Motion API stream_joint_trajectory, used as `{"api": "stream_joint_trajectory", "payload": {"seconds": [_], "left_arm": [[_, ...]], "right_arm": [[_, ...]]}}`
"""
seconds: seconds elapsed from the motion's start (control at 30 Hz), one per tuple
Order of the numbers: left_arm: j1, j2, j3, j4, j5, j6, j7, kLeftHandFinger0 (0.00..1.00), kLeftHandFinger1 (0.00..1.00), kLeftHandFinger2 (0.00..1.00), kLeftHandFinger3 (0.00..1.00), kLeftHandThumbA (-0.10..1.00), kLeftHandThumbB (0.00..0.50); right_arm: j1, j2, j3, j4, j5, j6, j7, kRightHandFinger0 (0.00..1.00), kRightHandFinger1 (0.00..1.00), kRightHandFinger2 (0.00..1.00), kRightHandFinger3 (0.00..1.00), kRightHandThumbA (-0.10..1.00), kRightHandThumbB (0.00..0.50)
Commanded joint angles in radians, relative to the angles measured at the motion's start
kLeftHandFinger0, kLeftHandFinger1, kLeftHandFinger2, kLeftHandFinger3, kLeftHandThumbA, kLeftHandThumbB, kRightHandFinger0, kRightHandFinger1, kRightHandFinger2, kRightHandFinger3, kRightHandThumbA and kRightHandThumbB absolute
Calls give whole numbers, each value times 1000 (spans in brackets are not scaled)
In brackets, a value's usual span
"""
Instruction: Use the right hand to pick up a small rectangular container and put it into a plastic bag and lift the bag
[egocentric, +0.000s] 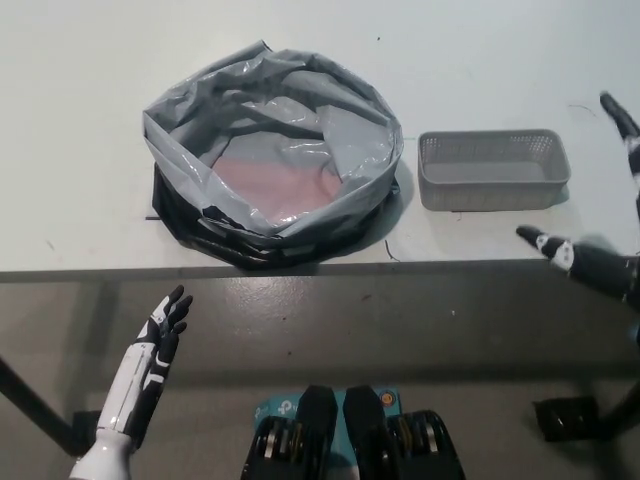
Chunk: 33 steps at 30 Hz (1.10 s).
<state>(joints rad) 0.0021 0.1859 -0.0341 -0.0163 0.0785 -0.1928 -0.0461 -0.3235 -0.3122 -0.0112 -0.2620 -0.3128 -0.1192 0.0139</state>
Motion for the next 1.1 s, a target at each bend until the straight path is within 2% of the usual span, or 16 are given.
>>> {"api": "stream_joint_trajectory", "payload": {"seconds": [0.0,0.07,0.23,0.27,0.3,0.4,0.5,0.6,0.7,0.9,1.07], "left_arm": [[24,8,-4,-56,16,-71,-7,1000,1000,1000,1000,1000,286],[26,8,-5,-54,13,-73,-8,1000,1000,1000,1000,1000,287],[28,2,-7,-47,6,-82,-7,1000,1000,1000,1000,1000,305],[28,2,-7,-48,6,-82,-7,1000,1000,1000,1000,1000,308],[28,1,-7,-49,7,-80,-6,1000,1000,1000,1000,1000,312],[24,3,-5,-49,10,-81,-4,1000,1000,1000,1000,1000,314],[20,2,-6,-48,8,-77,-4,1000,1000,1000,1000,1000,318],[22,2,-7,-51,12,-76,-4,1000,1000,1000,1000,1000,315],[24,2,-7,-57,15,-71,-3,1000,1000,1000,1000,1000,315],[24,2,-5,-59,12,-71,-3,1000,1000,1000,1000,1000,317],[25,1,-6,-58,13,-69,-2,1000,1000,1000,1000,1000,310]], "right_arm": [[-431,-258,140,31,-158,495,464,1000,1000,1000,1000,1000,455],[-551,-278,203,181,-162,472,526,1000,1000,1000,1000,1000,455],[-778,-265,366,474,-228,503,686,1000,1000,1000,1000,1000,463],[-791,-265,378,494,-227,501,693,1000,1000,1000,1000,1000,422],[-830,-249,402,571,-227,495,714,1000,1000,1000,1000,1000,454],[-927,-211,467,752,-234,445,763,1000,1000,1000,1000,1000,460],[-977,-189,503,832,-235,462,769,1000,1000,1000,1000,1000,466],[-1037,-159,541,937,-211,471,813,1000,1000,1000,1000,1000,433],[-1085,-135,577,1035,-193,427,858,1000,1000,1000,1000,1000,424],[-1162,-86,633,1210,-189,431,916,1000,1000,1000,1000,1000,448],[-1200,-65,673,1304,-197,388,924,1000,1000,1000,1000,1000,464]]}}
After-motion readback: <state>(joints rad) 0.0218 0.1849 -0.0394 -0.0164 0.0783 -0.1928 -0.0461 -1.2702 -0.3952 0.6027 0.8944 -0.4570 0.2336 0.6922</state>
